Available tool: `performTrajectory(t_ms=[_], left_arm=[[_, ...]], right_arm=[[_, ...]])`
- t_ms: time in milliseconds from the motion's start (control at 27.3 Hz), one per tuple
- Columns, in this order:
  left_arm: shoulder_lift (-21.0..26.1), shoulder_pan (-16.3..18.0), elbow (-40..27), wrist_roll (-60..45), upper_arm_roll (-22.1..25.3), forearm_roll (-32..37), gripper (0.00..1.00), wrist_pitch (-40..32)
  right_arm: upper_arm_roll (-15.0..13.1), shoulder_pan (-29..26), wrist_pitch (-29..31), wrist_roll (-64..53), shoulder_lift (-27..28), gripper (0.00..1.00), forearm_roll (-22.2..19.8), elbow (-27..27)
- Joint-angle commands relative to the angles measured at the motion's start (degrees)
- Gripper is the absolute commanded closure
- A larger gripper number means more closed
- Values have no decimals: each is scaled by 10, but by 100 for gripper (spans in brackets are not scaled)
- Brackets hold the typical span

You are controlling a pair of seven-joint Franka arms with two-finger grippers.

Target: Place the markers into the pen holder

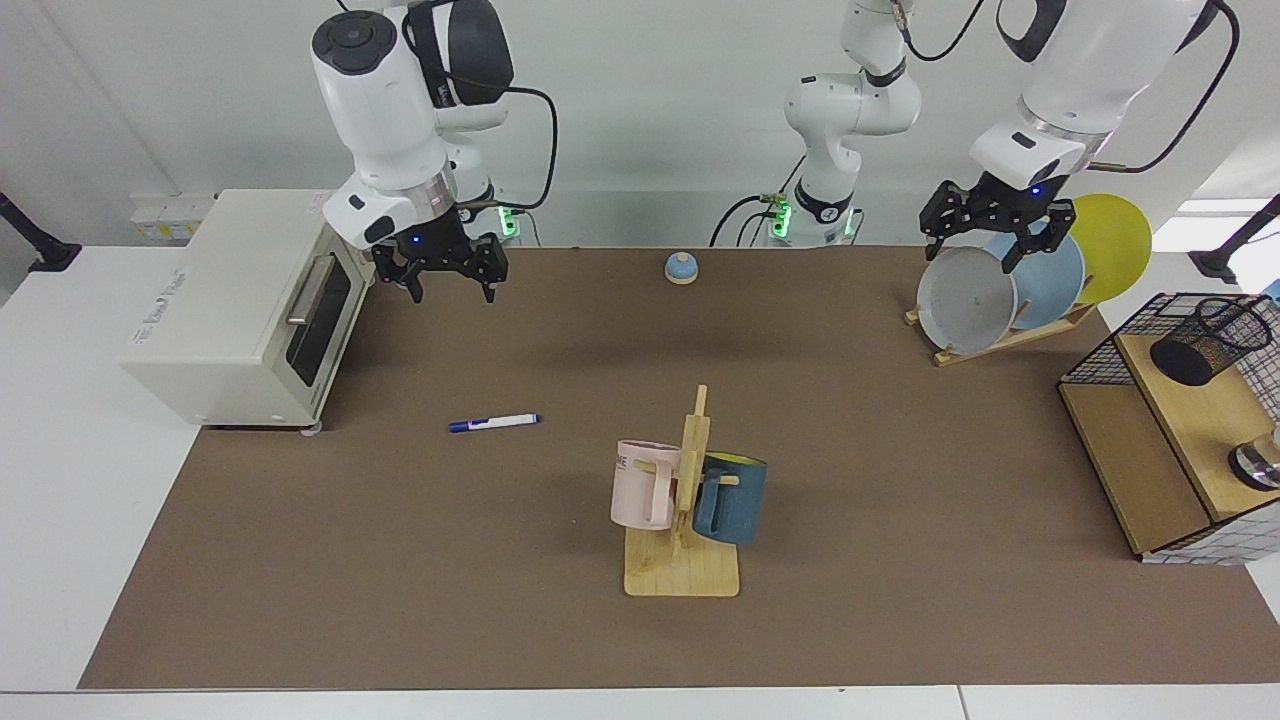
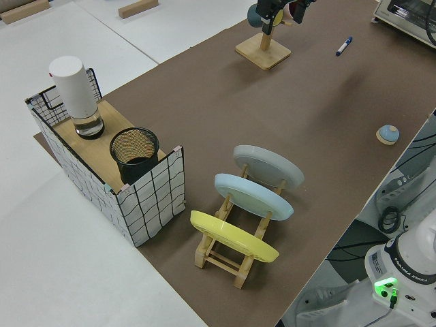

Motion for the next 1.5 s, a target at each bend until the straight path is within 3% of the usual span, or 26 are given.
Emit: performTrajectory(t_ms=[0,402,622,915,1463], left_arm=[[-10,-1,-6,-4,2,1,0,-4],[-10,-1,-6,-4,2,1,0,-4],[-10,-1,-6,-4,2,1,0,-4],[-10,-1,-6,-4,2,1,0,-4],[-10,-1,-6,-4,2,1,0,-4]], right_arm=[[3,-24,48,53,4,0,6,-51],[4,-38,117,314,40,0,7,-84],[4,-46,142,381,40,0,8,-119],[4,-44,265,504,49,0,22,-199],[5,-42,387,635,139,0,28,-203]])
